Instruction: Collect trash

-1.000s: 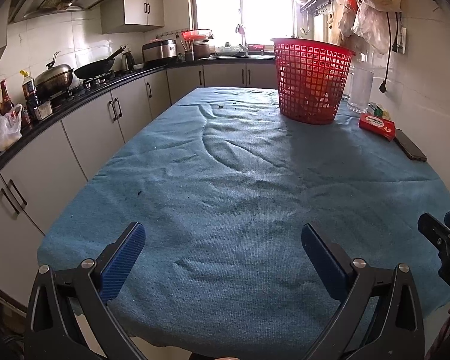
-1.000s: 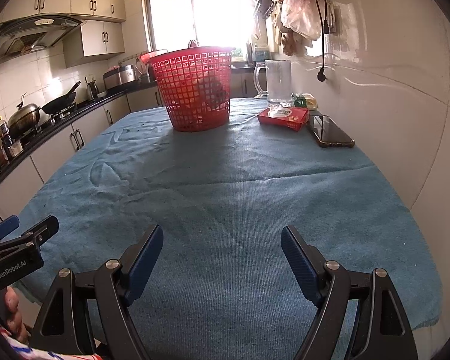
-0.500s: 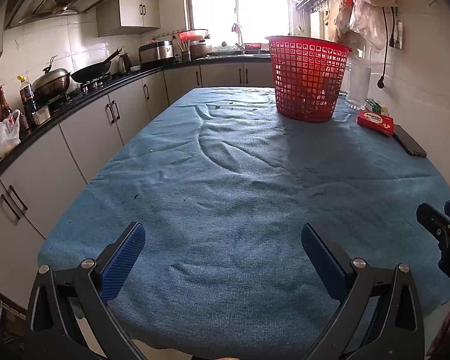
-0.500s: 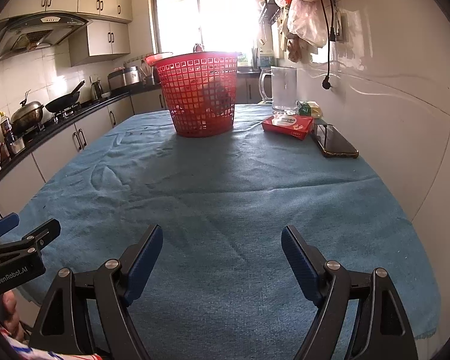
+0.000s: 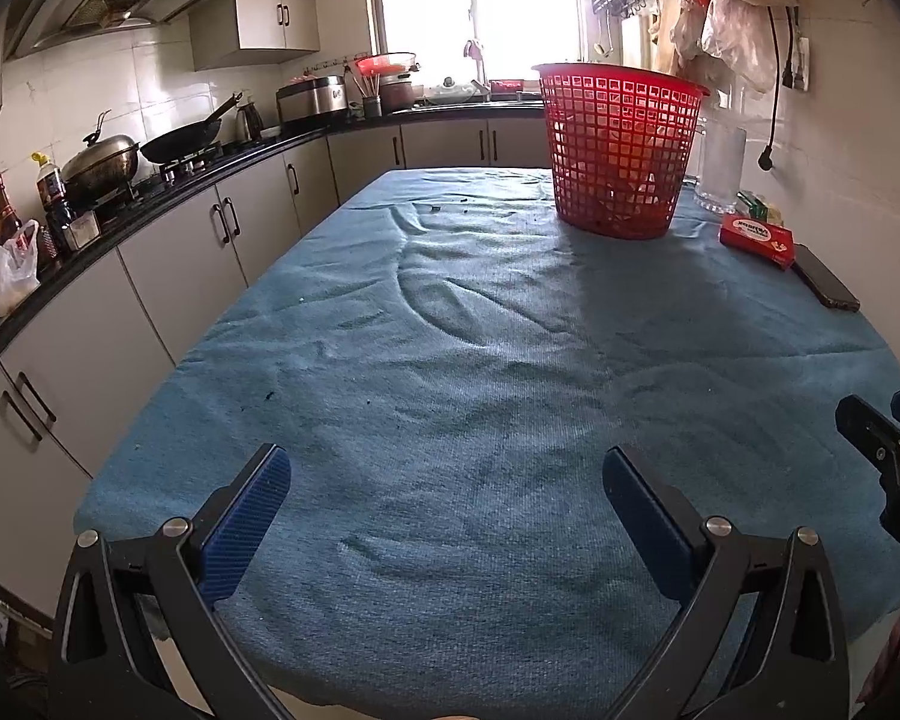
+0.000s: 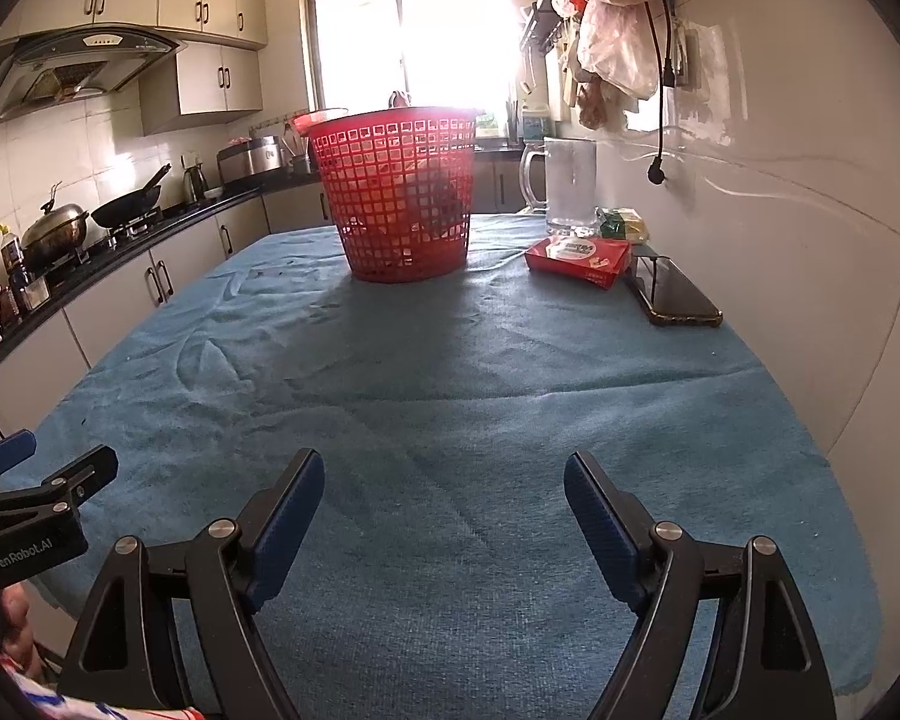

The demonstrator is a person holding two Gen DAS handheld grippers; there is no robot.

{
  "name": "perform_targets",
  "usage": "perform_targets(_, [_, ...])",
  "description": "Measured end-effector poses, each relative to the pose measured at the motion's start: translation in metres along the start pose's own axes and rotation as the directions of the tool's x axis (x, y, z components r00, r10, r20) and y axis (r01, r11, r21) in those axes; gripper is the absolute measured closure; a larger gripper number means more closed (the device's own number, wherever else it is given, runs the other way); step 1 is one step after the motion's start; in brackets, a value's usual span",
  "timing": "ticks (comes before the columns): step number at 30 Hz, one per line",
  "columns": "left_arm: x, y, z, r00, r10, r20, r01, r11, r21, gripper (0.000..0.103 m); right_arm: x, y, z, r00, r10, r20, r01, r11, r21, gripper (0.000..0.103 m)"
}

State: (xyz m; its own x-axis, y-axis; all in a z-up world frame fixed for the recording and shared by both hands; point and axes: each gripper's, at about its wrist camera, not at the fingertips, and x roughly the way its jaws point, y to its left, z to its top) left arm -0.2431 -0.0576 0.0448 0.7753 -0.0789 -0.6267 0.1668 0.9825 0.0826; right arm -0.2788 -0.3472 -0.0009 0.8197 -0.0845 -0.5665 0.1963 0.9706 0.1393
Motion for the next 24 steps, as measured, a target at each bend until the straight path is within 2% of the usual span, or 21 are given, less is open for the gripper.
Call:
perform_targets(18, [0.009, -0.002, 0.008, 1.0, -0.001, 0.007, 0.001, 1.0, 0.022, 0.0, 0.008, -0.002, 0.002, 1.0, -0.001, -0.001, 0.001, 1.0, 0.0, 0.017])
perform_targets(24, [0.007, -0.005, 0.023, 0.998, -0.001, 0.056, -0.001, 0.999, 0.044, 0.0, 0.008, 0.004, 0.014, 1.0, -0.001, 0.03, 0.001, 1.0, -0.027, 0.017])
